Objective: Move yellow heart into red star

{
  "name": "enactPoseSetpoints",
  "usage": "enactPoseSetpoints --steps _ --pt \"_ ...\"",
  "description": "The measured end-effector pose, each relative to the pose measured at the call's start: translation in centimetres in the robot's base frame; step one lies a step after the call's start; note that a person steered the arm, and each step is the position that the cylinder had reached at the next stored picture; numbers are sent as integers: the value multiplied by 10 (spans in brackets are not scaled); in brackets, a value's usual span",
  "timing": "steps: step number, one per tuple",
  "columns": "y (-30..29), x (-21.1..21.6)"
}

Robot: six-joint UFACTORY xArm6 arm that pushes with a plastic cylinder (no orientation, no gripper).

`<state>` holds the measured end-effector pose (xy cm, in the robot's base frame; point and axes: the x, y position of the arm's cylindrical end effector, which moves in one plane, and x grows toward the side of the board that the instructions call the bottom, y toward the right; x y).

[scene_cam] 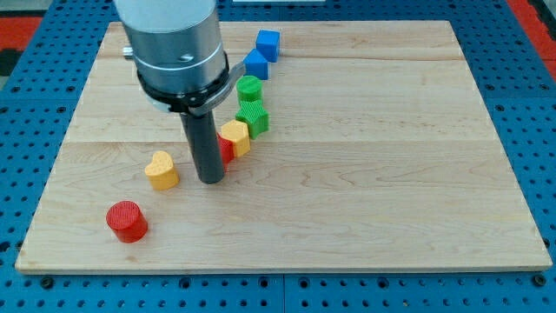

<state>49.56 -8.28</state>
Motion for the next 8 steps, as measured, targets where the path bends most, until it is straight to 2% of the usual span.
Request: enactPoseSetpoints --steps 1,2,3,5,7,8 --pt "12 -1" --pt "12 33" --pt "10 43" --pt "-4 43" --pt "-78 43" --pt "-104 29"
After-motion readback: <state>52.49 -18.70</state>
